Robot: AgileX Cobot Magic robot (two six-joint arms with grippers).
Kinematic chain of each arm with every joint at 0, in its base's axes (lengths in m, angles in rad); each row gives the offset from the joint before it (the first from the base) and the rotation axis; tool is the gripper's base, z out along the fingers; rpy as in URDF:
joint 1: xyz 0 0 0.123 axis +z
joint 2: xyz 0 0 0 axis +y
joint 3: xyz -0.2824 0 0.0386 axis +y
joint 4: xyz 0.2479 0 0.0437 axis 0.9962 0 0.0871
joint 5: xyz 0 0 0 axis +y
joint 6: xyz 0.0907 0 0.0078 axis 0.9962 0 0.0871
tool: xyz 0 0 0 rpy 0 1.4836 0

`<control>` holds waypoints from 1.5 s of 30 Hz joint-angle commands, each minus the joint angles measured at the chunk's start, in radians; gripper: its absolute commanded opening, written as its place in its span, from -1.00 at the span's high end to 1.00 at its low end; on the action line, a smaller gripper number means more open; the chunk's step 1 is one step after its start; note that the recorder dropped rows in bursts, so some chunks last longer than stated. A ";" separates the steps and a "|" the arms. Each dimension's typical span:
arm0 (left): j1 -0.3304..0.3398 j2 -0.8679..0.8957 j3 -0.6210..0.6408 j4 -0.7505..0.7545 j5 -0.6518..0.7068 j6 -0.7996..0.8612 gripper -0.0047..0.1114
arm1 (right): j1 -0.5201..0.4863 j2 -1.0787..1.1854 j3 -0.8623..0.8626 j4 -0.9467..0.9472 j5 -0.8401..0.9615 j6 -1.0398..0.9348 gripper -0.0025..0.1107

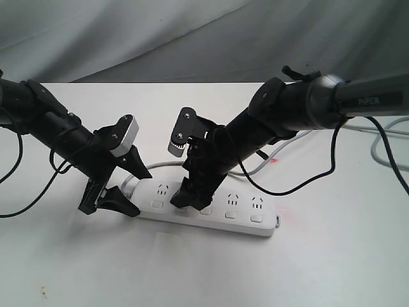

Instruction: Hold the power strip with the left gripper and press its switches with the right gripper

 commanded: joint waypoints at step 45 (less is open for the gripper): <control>-0.005 -0.001 -0.004 -0.016 0.021 -0.003 0.10 | 0.003 0.046 0.000 -0.235 -0.069 0.095 -0.37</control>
